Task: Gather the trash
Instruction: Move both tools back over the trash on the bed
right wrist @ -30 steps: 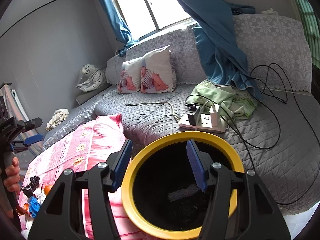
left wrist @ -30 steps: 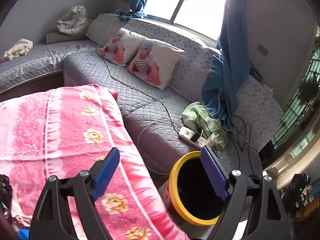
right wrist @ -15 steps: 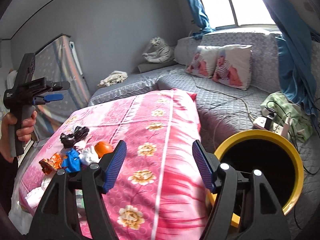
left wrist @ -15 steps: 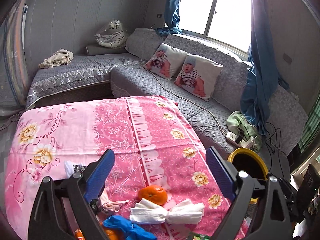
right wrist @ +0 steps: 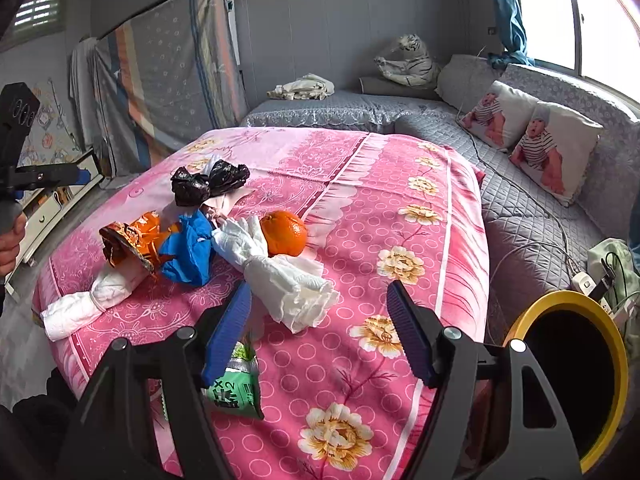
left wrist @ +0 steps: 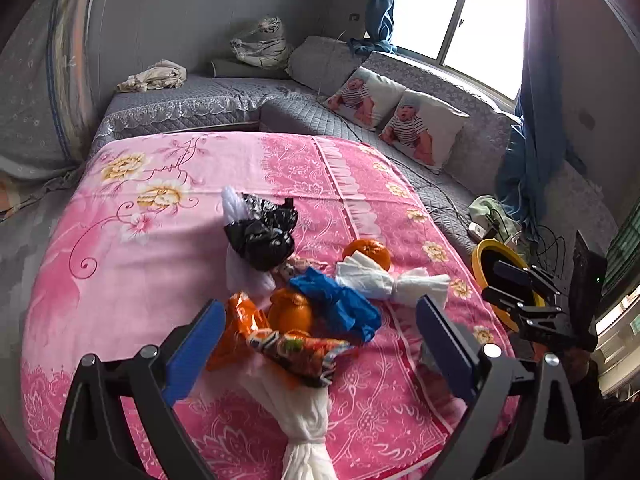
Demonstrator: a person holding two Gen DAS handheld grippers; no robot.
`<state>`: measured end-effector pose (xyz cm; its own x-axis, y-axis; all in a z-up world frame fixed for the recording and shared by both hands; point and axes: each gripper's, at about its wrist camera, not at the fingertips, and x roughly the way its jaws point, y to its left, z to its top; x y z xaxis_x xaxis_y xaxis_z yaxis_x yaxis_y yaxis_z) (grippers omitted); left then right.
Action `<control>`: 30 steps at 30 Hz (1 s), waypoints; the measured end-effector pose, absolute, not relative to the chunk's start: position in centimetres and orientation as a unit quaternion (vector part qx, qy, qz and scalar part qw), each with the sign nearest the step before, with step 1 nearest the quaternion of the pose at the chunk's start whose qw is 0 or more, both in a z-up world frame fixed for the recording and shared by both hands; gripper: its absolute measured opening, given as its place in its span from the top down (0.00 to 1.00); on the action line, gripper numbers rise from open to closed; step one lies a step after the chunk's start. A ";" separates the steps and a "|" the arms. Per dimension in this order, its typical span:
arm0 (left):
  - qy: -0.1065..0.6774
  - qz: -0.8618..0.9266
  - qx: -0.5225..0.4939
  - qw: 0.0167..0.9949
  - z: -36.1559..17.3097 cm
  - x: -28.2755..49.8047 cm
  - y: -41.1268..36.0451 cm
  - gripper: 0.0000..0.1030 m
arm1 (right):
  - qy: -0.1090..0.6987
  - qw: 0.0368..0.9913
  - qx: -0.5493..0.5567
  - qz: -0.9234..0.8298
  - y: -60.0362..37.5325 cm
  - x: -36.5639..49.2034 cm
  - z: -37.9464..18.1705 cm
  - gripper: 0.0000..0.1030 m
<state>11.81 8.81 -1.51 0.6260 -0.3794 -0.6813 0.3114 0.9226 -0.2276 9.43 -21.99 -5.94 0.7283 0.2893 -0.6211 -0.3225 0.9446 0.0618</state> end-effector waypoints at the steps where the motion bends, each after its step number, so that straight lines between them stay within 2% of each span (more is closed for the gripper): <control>1: 0.394 -0.190 -0.045 0.898 -2.1 11.0 9.1 0.10 | 0.337 0.926 -0.032 0.169 -21.5 9.7 -6.2 0.35; 8: 0.445 -0.178 -0.072 0.875 -6.1 7.7 10.7 0.10 | 0.366 0.910 -0.073 0.180 -19.3 11.2 -7.9 0.35; 14: 0.474 -0.182 -0.054 0.860 -8.5 6.6 9.6 0.10 | 0.381 0.901 -0.096 0.185 -18.4 12.4 -8.7 0.35; 28: 0.500 -0.179 -0.046 0.846 -10.9 8.9 8.4 0.10 | 0.391 0.891 -0.127 0.194 -17.2 14.4 -9.5 0.35; 30: 0.507 -0.178 -0.042 0.842 -11.4 9.3 8.1 0.13 | 0.394 0.889 -0.130 0.195 -17.1 14.8 -9.7 0.35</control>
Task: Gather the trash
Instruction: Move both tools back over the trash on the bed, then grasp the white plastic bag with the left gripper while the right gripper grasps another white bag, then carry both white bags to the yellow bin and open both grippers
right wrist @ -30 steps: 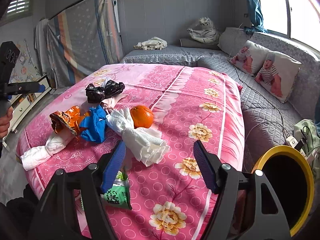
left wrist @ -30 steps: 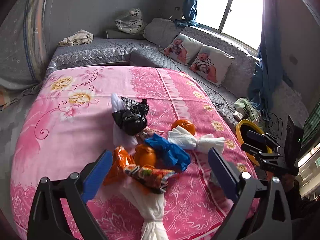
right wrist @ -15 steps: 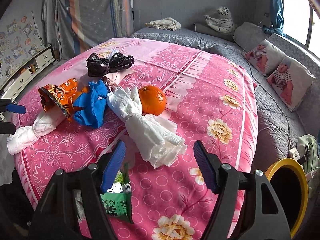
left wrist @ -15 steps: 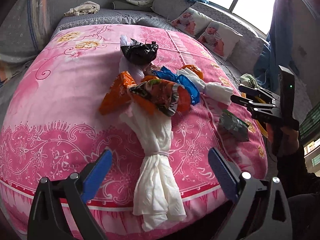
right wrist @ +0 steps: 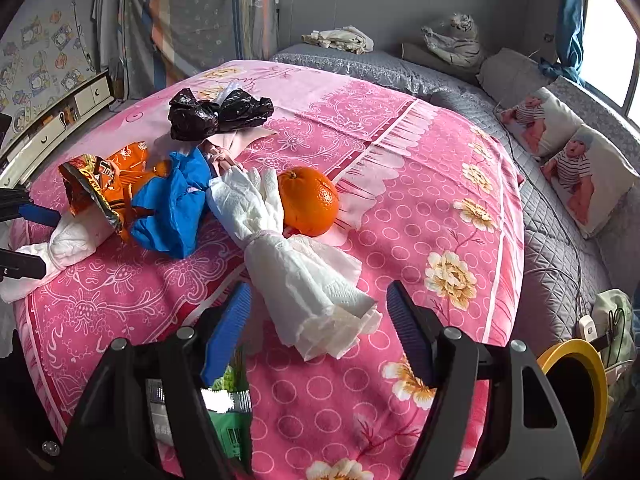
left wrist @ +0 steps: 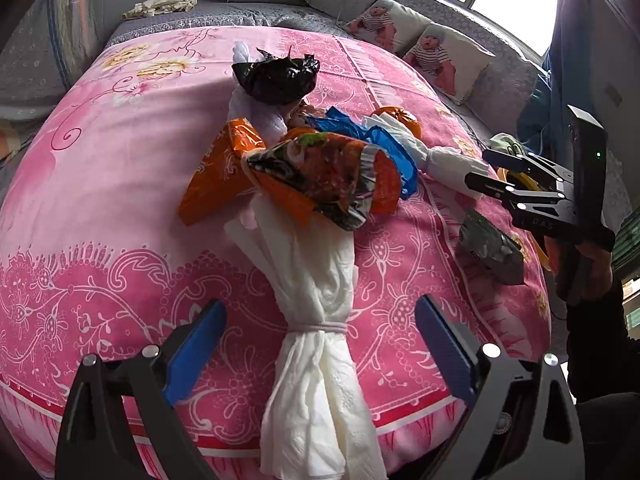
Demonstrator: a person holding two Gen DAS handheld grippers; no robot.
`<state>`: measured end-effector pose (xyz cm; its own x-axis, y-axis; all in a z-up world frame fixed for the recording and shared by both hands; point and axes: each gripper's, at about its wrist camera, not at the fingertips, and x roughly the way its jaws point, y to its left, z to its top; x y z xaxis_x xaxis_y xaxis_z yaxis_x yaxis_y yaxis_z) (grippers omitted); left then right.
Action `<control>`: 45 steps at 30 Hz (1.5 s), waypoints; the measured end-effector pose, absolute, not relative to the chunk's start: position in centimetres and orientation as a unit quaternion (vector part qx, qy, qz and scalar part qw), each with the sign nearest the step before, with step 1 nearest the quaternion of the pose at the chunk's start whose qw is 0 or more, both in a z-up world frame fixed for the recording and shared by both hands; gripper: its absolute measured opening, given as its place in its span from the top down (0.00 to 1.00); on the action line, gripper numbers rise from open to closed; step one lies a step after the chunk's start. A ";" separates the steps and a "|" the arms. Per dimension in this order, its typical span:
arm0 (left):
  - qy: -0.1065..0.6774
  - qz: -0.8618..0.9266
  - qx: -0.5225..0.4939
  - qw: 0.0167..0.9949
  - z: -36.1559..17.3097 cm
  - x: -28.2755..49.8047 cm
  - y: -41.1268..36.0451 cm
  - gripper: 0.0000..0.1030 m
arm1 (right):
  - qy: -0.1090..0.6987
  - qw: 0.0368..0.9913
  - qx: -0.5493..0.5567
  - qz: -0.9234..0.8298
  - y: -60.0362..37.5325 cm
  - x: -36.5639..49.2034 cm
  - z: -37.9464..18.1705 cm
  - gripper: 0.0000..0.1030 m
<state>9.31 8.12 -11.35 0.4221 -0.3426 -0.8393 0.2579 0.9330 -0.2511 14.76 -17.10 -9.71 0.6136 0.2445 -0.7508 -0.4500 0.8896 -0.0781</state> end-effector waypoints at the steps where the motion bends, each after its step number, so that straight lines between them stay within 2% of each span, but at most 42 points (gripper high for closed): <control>1: 0.509 -0.177 -0.039 0.841 -11.6 9.4 8.0 0.17 | 0.396 0.887 -0.131 0.196 -17.1 15.0 -9.8 0.35; 2: 0.513 -0.179 -0.039 0.839 -11.8 9.6 7.8 0.21 | 0.398 0.886 -0.132 0.196 -17.1 15.1 -10.0 0.35; 6: 0.522 -0.185 -0.039 0.832 -12.4 10.2 7.5 0.26 | 0.409 0.881 -0.128 0.199 -17.2 16.0 -10.5 0.36; 7: 0.523 -0.183 -0.034 0.832 -12.6 10.3 7.4 0.31 | 0.413 0.879 -0.127 0.200 -17.2 16.2 -10.7 0.38; 13: 0.520 -0.180 -0.028 0.834 -12.6 10.4 6.9 0.50 | 0.420 0.875 -0.119 0.208 -17.1 16.5 -11.0 0.58; 18: 0.522 -0.168 -0.016 0.836 -12.9 10.7 6.7 0.57 | 0.423 0.874 -0.109 0.210 -17.4 16.7 -11.0 0.67; 22: 0.520 -0.167 -0.017 0.838 -12.8 10.7 6.6 0.69 | 0.422 0.874 -0.113 0.213 -17.2 16.4 -11.0 0.77; 30: 0.511 -0.170 -0.025 0.842 -12.5 10.1 7.1 0.74 | 0.396 0.888 -0.111 0.204 -17.7 15.0 -9.6 0.84; 45: 0.448 -0.171 -0.061 0.875 -7.5 6.0 9.9 0.74 | 0.336 0.923 -0.035 0.186 -21.7 11.9 -5.0 0.85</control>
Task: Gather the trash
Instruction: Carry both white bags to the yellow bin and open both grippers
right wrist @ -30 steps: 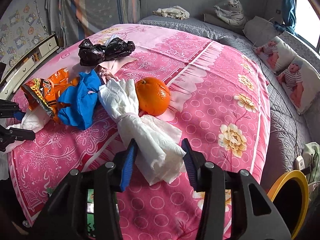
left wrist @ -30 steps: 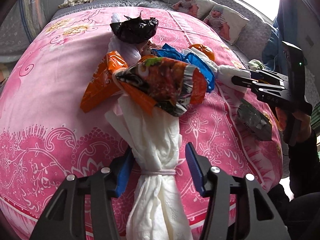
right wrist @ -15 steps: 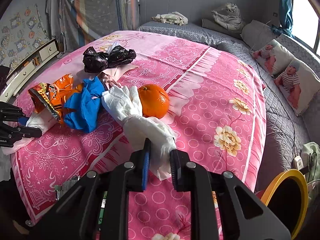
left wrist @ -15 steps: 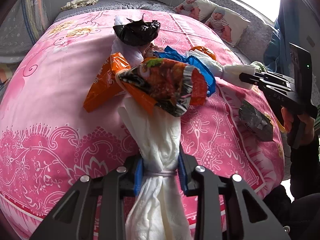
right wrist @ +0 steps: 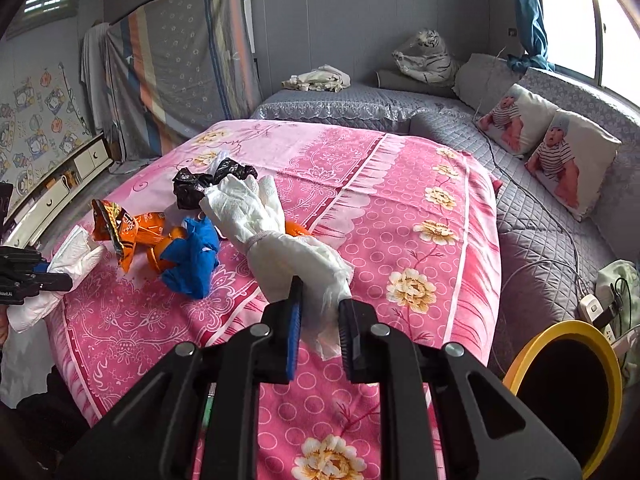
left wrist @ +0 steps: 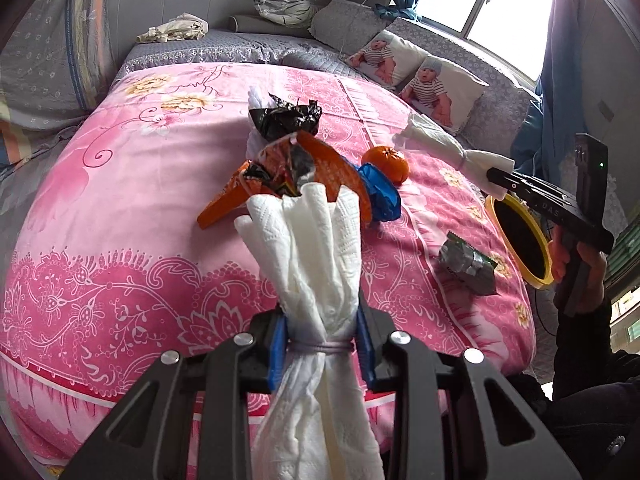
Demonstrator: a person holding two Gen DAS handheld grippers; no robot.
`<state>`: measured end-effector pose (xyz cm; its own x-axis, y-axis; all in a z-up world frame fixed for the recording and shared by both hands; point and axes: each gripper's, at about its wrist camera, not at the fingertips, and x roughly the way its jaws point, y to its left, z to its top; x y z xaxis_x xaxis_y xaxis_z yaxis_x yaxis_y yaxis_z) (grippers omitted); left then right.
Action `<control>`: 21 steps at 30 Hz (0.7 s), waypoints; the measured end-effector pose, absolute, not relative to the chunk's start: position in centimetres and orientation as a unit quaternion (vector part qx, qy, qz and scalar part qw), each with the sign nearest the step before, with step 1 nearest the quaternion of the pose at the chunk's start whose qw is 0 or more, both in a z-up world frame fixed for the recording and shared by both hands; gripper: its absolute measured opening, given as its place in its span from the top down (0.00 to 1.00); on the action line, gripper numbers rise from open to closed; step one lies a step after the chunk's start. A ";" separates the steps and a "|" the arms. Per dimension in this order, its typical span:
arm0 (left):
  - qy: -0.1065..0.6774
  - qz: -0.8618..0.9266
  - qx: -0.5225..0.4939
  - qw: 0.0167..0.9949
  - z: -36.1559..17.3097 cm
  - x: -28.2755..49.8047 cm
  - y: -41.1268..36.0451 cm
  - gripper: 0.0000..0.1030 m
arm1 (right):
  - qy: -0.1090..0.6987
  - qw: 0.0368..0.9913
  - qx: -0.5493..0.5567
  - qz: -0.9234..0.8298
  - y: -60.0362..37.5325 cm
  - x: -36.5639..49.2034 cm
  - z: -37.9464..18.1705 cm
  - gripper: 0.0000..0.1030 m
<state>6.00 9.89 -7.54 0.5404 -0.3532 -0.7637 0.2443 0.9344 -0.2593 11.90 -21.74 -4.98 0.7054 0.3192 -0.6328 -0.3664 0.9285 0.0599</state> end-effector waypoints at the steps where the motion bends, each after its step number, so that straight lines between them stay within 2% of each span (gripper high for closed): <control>1: 0.445 -0.170 -0.063 0.877 -7.2 5.9 10.0 0.74 | 0.336 0.923 -0.031 0.185 -21.9 11.7 -4.9 0.85; 21: 0.414 -0.202 -0.030 0.887 -3.4 6.7 5.7 0.74 | 0.310 0.941 0.031 0.134 -28.1 9.0 -3.8 0.85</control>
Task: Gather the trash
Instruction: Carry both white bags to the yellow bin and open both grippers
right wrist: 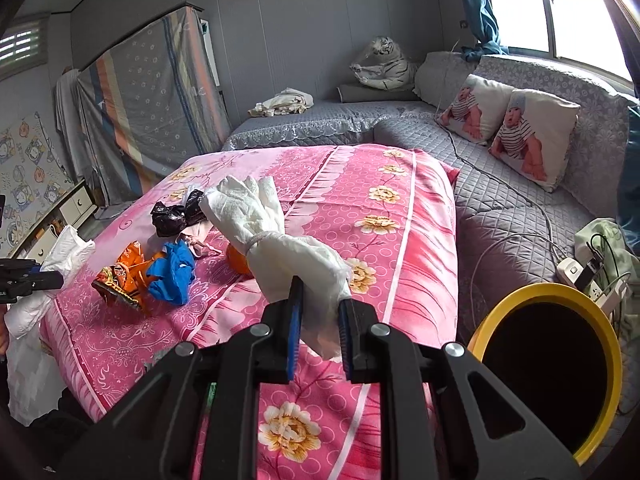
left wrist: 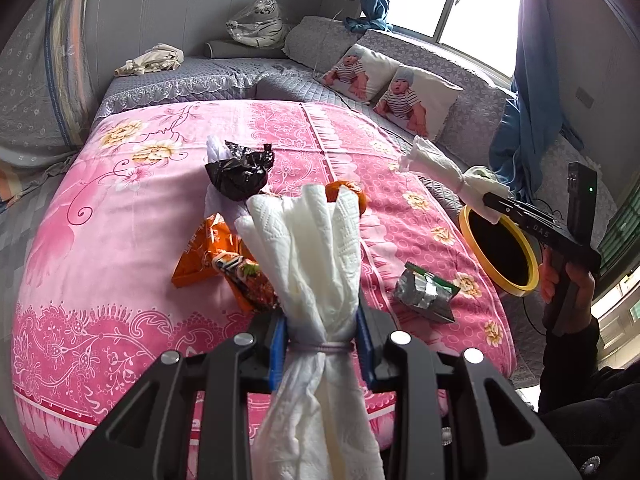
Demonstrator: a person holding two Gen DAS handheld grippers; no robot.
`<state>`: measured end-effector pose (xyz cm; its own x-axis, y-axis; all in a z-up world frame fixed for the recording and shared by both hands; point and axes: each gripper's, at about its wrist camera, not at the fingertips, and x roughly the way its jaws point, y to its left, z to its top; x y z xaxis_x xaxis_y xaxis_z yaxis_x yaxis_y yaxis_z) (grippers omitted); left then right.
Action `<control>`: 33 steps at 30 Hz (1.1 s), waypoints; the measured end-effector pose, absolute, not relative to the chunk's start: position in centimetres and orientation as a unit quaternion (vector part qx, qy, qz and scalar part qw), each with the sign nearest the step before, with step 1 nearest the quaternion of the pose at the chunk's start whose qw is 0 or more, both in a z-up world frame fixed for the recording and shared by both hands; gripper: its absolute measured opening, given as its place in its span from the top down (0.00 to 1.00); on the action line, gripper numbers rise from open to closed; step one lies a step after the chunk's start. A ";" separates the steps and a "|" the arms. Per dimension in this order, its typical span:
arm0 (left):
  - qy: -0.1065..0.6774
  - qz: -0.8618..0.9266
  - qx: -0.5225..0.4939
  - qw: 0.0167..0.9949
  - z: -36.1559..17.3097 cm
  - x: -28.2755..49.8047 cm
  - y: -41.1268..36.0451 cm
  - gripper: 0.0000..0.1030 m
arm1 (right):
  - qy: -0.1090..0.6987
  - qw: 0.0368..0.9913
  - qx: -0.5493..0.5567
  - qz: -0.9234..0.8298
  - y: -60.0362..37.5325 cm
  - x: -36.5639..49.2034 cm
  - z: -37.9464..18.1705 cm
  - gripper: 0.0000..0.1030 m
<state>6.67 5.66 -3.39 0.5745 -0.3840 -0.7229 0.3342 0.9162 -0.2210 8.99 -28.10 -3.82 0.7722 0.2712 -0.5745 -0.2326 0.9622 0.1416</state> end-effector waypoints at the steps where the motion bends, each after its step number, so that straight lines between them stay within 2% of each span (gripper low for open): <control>1: 0.415 -0.206 -0.028 0.886 -3.3 6.9 5.2 0.74 | 0.308 0.942 0.034 0.129 -28.5 8.9 -3.8 0.85; 33: 0.419 -0.372 0.017 0.828 -3.2 15.3 -16.8 0.73 | 0.257 0.951 0.144 -0.094 -44.4 3.4 -4.1 0.85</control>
<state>15.32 -16.76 -3.24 0.3719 -0.6018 -0.7067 0.6306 0.7225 -0.2834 3.43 -44.42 -4.09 0.8502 -0.1051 -0.5158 0.2527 0.9411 0.2248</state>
